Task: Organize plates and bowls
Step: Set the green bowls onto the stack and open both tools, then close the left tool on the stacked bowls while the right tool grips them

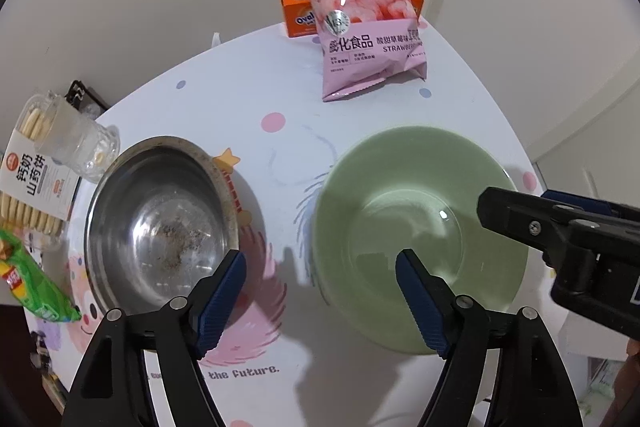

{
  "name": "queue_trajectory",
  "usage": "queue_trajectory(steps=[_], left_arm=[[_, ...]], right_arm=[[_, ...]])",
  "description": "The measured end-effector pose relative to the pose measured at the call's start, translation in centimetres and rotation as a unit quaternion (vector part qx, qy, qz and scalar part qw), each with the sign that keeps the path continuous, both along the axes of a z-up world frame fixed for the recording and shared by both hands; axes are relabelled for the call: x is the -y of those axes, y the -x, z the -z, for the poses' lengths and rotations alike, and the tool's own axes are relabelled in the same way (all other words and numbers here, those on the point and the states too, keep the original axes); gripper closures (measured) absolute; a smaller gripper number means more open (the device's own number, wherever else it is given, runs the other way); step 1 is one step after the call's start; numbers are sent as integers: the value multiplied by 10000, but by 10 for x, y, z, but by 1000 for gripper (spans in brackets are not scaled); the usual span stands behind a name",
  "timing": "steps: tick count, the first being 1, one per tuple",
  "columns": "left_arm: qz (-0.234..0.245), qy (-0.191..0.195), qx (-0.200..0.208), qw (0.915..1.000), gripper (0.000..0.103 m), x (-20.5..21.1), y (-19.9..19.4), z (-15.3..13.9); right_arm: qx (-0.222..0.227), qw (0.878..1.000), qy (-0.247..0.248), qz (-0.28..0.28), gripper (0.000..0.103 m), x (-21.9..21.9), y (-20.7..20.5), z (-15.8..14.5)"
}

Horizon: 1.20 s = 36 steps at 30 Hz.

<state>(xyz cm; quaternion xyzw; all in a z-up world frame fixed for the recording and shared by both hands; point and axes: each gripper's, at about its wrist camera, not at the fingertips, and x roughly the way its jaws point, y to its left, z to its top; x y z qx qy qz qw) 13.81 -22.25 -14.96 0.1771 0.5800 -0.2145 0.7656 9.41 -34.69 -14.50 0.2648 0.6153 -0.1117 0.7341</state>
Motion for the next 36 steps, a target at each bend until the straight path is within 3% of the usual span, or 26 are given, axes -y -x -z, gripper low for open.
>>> queue_trajectory(steps=[4, 15, 21, 28, 32, 36], left_arm=[[70, 112, 29, 9999, 22, -7, 2, -6], [98, 358, 26, 9993, 22, -41, 3, -27], [287, 405, -72, 9987, 22, -49, 8, -24], [-2, 599, -270, 9978, 18, -40, -1, -13], [-80, 507, -363, 9980, 19, -25, -8, -15], [144, 287, -442, 9985, 19, -4, -7, -8]], right_arm=[[98, 9999, 54, 112, 25, -3, 8, -7], [291, 9964, 146, 782, 25, -18, 32, -27], [207, 9928, 119, 1171, 25, -25, 47, -24], [-37, 9947, 5, 1030, 25, -10, 41, -6], [-169, 9944, -435, 949, 25, 9, 28, 9], [-295, 9956, -547, 703, 25, 16, 17, 18]])
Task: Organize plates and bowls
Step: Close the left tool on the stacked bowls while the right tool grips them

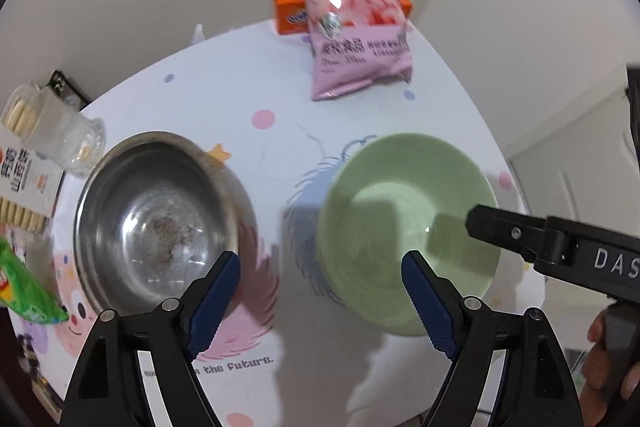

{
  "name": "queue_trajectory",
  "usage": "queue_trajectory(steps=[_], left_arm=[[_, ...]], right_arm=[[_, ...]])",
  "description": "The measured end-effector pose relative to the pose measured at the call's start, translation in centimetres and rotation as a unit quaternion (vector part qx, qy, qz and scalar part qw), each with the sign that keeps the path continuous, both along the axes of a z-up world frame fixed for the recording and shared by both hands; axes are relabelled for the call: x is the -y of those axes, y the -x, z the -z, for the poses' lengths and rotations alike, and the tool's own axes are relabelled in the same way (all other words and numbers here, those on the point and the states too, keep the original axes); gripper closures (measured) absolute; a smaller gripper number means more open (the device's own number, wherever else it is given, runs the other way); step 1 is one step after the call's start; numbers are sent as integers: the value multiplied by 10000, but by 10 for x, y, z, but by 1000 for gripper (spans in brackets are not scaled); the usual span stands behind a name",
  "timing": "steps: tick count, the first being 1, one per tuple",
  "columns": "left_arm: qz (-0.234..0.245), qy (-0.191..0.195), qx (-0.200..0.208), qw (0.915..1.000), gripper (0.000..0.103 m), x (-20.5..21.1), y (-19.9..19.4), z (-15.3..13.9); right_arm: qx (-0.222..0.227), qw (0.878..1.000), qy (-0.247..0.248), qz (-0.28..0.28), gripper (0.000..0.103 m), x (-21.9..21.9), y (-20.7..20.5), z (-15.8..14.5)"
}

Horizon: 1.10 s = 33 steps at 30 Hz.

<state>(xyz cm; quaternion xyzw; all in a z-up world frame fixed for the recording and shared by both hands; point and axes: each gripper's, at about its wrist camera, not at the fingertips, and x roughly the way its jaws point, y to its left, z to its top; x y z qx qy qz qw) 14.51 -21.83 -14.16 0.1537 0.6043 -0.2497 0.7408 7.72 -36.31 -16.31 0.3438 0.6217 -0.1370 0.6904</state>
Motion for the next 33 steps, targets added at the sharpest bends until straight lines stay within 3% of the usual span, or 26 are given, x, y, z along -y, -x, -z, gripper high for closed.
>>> queue_trajectory(steps=[13, 16, 17, 21, 22, 23, 25, 27, 33], left_arm=[[37, -292, -430, 9986, 18, 24, -6, 49], [-92, -34, -582, 9983, 16, 23, -9, 56], [-105, 18, -605, 9981, 16, 23, -10, 56], [-45, 200, -684, 9974, 16, 27, -9, 59], [-38, 242, -726, 9971, 16, 28, -9, 60], [-31, 290, -743, 9968, 19, 28, -8, 60], [-8, 317, -689, 9971, 22, 31, -4, 59], [-32, 344, -698, 9970, 22, 33, -4, 60], [-273, 460, -722, 9960, 33, 27, -9, 59]], right_arm=[[-414, 9979, -501, 0, 25, 11, -15, 43], [-505, 9978, -428, -72, 26, 10, -16, 51], [-541, 9976, -434, -88, 32, 9, -16, 53], [-365, 9979, -508, -189, 37, 7, -17, 54], [-301, 9979, -532, -223, 44, 7, -18, 53], [-210, 9974, -644, -235, 57, 7, -19, 52], [-117, 9969, -725, -271, 69, 5, -22, 49], [-148, 9974, -452, -543, 70, -2, -27, 45], [-116, 9973, -434, -580, 77, 0, -25, 45]])
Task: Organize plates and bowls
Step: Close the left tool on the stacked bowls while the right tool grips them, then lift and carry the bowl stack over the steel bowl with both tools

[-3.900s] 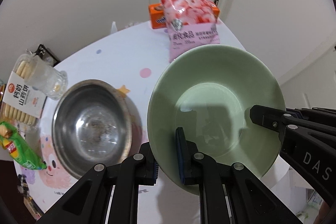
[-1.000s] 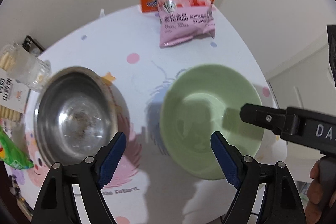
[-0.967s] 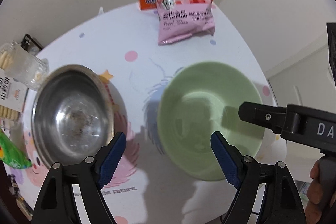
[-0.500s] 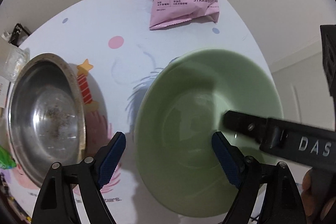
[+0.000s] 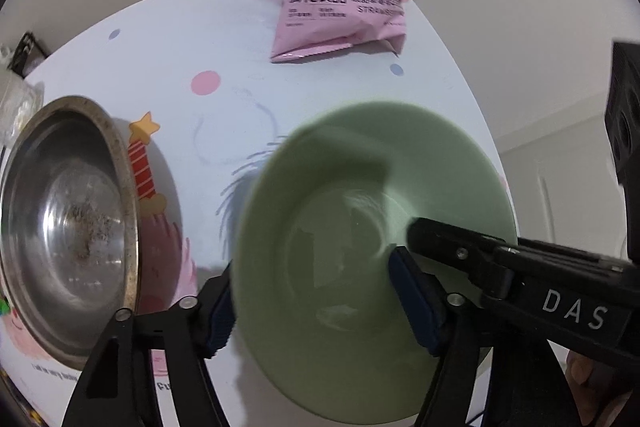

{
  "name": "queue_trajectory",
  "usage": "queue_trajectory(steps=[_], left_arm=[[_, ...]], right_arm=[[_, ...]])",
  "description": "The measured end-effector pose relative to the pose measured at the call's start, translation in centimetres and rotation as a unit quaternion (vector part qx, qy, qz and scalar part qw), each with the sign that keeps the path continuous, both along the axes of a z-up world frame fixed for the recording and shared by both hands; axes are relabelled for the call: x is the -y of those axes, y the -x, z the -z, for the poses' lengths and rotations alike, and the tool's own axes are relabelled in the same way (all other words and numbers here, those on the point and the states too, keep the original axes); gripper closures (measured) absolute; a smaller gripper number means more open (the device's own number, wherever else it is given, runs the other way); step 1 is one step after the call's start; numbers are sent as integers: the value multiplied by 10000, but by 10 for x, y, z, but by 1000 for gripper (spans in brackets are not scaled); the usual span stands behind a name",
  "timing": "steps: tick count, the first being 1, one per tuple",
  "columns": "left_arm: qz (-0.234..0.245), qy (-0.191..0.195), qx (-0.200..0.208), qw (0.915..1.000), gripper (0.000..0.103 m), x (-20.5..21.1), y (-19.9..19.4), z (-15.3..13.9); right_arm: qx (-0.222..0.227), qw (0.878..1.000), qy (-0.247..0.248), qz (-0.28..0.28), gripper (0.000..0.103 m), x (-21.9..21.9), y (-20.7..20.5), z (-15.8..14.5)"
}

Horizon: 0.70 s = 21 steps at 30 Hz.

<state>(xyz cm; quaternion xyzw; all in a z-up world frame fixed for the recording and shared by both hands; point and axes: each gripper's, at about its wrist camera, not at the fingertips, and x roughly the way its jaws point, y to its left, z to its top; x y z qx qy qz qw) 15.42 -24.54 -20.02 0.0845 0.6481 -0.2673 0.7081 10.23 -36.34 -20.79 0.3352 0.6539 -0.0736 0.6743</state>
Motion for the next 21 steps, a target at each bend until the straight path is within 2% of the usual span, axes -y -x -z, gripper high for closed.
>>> queue_trajectory(steps=[2, 7, 10, 12, 21], left_arm=[[-6, 29, 5, 10000, 35, -2, -1, 0], [-46, 78, 11, 10000, 42, -11, -1, -6], [-96, 61, 94, 9999, 56, -16, -4, -10], [-251, 82, 77, 9996, 68, -23, -12, -13], [-112, 214, -203, 9995, 81, -35, -25, -11]], right_arm=[[7, 9998, 156, -121, 82, -1, 0, -3], [-24, 9992, 292, -269, 84, -3, -1, -7], [-63, 9994, 239, -261, 84, 0, 0, -7], [-69, 9992, 232, -314, 85, -1, 0, -8], [-226, 9983, 350, -420, 86, -6, -5, -8]])
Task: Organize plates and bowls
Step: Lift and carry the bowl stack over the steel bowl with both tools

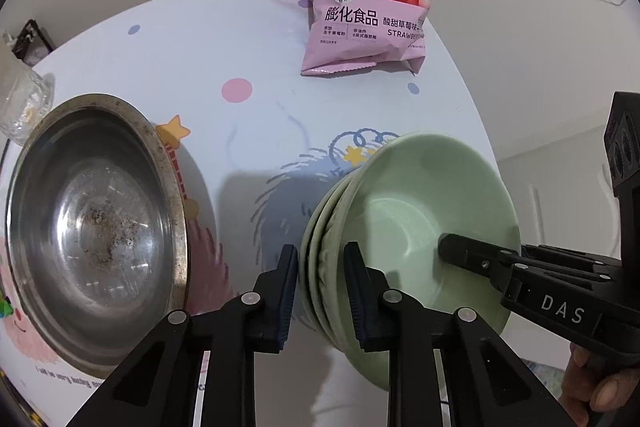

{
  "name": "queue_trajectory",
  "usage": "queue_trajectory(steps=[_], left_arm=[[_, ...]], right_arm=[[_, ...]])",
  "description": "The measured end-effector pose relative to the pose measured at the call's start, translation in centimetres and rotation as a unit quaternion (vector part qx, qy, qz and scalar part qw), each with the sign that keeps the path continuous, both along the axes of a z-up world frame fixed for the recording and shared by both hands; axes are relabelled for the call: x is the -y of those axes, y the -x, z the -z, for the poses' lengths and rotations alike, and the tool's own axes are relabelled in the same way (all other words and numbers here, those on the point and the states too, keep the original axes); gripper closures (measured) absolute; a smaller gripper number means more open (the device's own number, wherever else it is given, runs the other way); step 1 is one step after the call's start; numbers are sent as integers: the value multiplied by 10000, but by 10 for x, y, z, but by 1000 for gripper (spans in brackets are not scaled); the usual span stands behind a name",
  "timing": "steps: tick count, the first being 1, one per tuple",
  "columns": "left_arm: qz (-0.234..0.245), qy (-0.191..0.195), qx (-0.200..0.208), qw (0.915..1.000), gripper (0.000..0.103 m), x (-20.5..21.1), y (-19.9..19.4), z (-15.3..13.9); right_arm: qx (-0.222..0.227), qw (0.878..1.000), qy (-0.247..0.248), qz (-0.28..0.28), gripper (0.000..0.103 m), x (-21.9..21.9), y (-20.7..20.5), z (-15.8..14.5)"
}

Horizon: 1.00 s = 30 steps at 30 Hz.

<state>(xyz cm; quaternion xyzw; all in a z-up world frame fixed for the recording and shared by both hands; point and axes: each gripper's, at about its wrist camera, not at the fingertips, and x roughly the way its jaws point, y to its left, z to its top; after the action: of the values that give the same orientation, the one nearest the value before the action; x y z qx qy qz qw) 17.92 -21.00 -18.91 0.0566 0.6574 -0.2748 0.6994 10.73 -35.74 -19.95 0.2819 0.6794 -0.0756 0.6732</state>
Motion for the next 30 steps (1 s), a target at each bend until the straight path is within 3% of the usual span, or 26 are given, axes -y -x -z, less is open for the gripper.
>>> queue_trajectory(steps=[7, 12, 20, 23, 26, 30], left_arm=[[227, -244, 16, 9994, 84, 9, -1, 0], [487, -989, 46, 9939, 81, 37, -3, -1], [-287, -1390, 7, 9899, 73, 43, -4, -3], [-512, -1267, -163, 9905, 75, 37, -6, -2], [-602, -1194, -80, 9910, 84, 29, -7, -3], [-604, -1052, -153, 9925, 86, 20, -7, -5]], right_arm=[[-31, 10000, 14, 6, 86, -1, -2, 0], [-44, 10000, 7, 33, 86, -1, -3, 1], [-16, 10000, 19, 18, 86, 0, 0, 1], [-28, 10000, 51, -32, 86, -2, -2, 0], [-42, 9997, 155, -181, 86, -7, -4, -1], [-128, 9991, 219, -347, 86, -10, -8, -1]])
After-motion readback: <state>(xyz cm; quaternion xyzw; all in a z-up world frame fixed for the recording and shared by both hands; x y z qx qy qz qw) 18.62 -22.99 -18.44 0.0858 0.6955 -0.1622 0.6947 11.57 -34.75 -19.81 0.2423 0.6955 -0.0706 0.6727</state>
